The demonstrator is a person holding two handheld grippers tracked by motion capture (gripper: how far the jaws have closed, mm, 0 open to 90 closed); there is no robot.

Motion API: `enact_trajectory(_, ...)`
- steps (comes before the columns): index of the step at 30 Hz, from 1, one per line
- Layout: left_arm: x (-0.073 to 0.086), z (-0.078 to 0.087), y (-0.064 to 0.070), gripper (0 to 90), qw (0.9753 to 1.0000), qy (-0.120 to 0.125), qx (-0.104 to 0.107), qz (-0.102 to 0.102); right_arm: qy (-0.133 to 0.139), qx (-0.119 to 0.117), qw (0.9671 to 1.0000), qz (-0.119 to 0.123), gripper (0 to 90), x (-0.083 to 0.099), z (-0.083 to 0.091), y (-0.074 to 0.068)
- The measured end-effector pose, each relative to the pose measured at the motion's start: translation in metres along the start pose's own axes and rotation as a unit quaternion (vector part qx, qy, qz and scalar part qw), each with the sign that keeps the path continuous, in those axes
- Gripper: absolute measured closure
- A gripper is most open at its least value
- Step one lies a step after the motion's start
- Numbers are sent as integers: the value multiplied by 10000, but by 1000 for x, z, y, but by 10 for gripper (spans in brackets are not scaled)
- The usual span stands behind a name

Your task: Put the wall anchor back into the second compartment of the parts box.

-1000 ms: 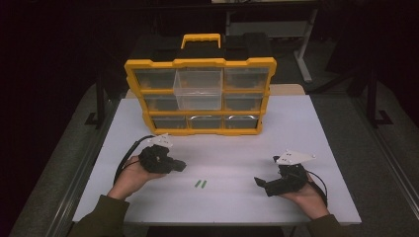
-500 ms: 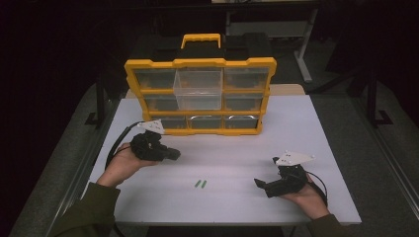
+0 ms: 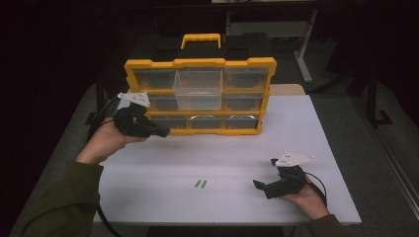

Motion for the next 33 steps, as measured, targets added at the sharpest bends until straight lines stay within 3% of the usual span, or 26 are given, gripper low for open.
enact_trajectory(9,-36,32,-3,852,9998,-22,-80,-156,10,21,10000,-10,0,0,0,1)
enact_trajectory(28,-97,76,-10,851,9991,131,-257,-297,-5,49,10000,-12,0,0,0,2)
enact_trajectory(33,-112,79,-14,852,9990,154,-278,-299,-9,35,10000,-67,0,0,0,2)
Point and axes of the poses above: each handheld gripper's, and its own axes: z roughly backward along the jaws, x roughly out of its underside, y roughly to its right, the point moved 8 cm from there along -z, roughly forward along the jaws, and after that the axes turned 2 degrees about -y, right-handed, at the moved point
